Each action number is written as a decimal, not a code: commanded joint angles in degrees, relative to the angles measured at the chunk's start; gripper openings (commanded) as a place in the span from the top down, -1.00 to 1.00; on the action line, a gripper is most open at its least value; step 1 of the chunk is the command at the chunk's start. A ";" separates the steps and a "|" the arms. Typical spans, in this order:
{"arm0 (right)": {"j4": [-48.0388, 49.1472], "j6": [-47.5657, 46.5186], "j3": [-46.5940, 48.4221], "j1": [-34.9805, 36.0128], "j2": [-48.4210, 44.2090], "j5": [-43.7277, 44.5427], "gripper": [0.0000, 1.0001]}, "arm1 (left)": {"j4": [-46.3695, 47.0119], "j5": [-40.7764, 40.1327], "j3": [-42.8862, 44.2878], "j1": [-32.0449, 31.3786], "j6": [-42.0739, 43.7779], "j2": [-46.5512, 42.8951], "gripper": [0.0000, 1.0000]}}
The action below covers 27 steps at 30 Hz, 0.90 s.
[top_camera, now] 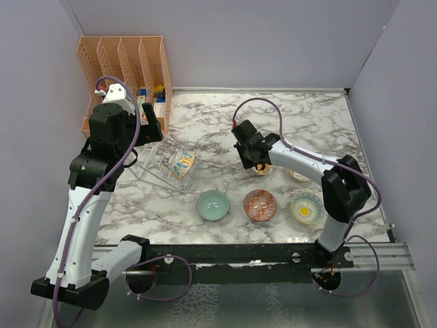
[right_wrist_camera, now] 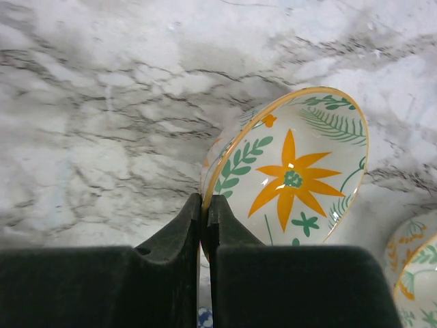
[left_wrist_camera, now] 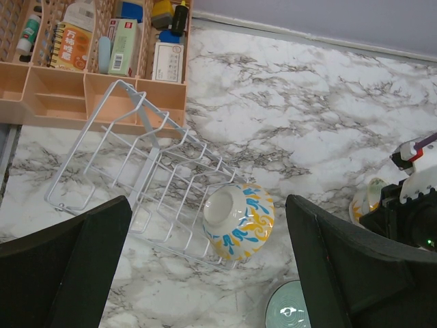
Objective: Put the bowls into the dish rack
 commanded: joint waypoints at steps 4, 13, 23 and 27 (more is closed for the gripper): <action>8.16 5.08 7.52 0.14 -6.79 -16.86 0.98 | 0.19 -1.50 2.51 -0.28 1.03 -0.08 -0.98; 40.21 29.70 0.40 0.13 -16.19 -38.02 0.98 | -0.37 -1.49 4.35 -0.28 1.02 0.33 -0.98; 86.00 61.64 -13.11 1.01 -9.73 -39.83 0.98 | -2.00 -1.22 10.13 -0.28 0.97 1.73 -0.98; 95.38 68.65 -13.58 3.59 -5.51 -34.12 0.98 | -2.67 -1.20 11.86 -0.28 1.03 1.86 -0.98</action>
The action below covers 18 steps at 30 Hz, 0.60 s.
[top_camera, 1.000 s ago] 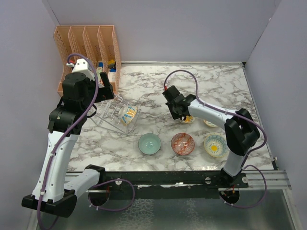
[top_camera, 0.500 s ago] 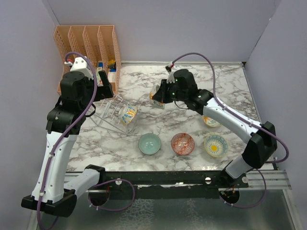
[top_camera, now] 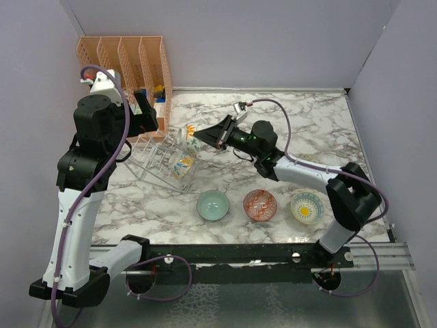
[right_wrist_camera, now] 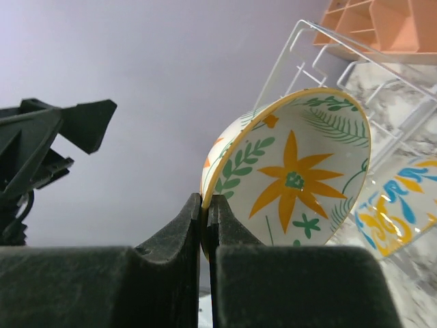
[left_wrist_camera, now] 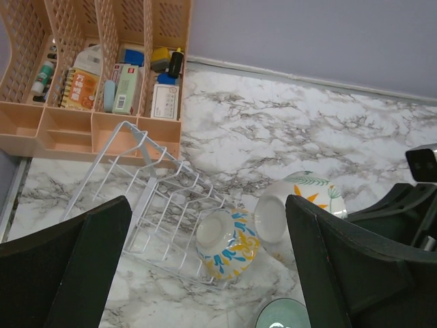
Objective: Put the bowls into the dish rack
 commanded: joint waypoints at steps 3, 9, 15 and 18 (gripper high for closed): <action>26.35 16.27 2.03 4.86 6.59 7.97 0.98 | -1.04 -0.94 2.70 -0.28 0.83 -0.28 -0.98; 28.22 22.48 2.77 8.22 11.84 12.00 0.98 | -1.53 -1.15 2.39 -0.28 1.15 -0.84 -0.98; 27.19 24.11 1.89 9.12 13.44 13.52 0.98 | -1.96 -2.04 1.96 -0.28 1.91 -1.28 -0.98; 27.15 24.78 1.20 9.13 14.29 14.09 0.98 | -1.82 -1.74 1.87 -0.23 1.91 -0.99 -0.98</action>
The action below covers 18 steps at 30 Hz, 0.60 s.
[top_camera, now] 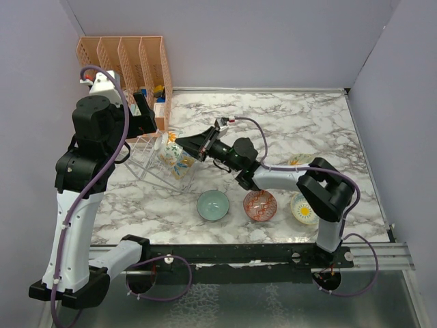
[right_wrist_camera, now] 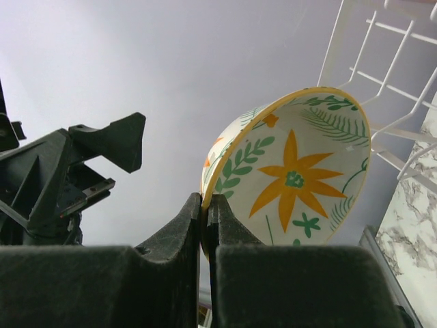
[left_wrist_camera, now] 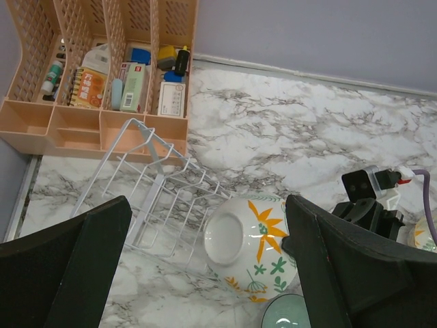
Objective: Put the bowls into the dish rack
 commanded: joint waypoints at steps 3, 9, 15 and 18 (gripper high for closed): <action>5.94 4.64 -0.23 0.02 2.66 3.65 0.98 | -0.13 -1.09 0.18 -0.28 0.95 -0.67 -0.98; 6.72 7.34 -1.29 0.04 5.36 3.75 0.98 | -0.27 -1.18 0.14 -0.28 0.96 -0.51 -0.98; 6.76 7.61 -0.76 -0.04 7.40 2.79 0.97 | -0.09 -1.18 0.03 -0.30 0.99 -0.25 -0.98; 8.23 8.89 -0.40 0.02 9.48 2.07 0.96 | 0.08 -1.18 -0.13 -0.28 1.04 -0.10 -0.98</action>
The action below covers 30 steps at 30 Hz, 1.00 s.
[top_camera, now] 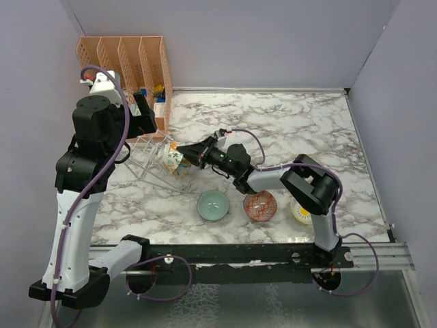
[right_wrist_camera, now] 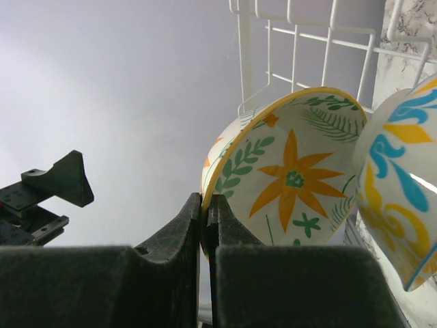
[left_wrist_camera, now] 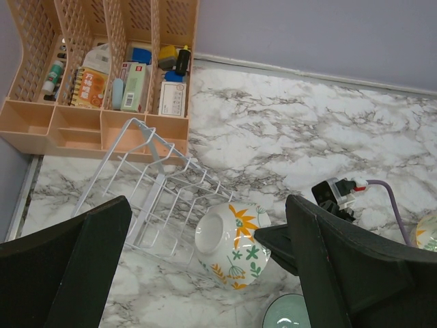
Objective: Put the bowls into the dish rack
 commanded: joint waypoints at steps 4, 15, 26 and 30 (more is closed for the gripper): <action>7.39 3.62 1.23 0.16 4.10 -0.06 0.94 | 0.27 -1.11 -0.40 -0.27 0.83 -0.14 -0.98; 2.94 2.91 2.66 0.08 4.31 -1.05 0.51 | 0.34 -2.16 -0.74 -0.28 1.46 -0.31 -0.98; 1.37 4.03 2.04 0.08 4.79 -1.12 0.33 | 0.53 -2.39 -1.29 -0.28 1.58 -0.39 -0.98; -3.04 3.05 1.68 0.08 3.16 -0.67 0.32 | 0.61 -2.43 -1.29 -0.28 1.74 -0.31 -0.98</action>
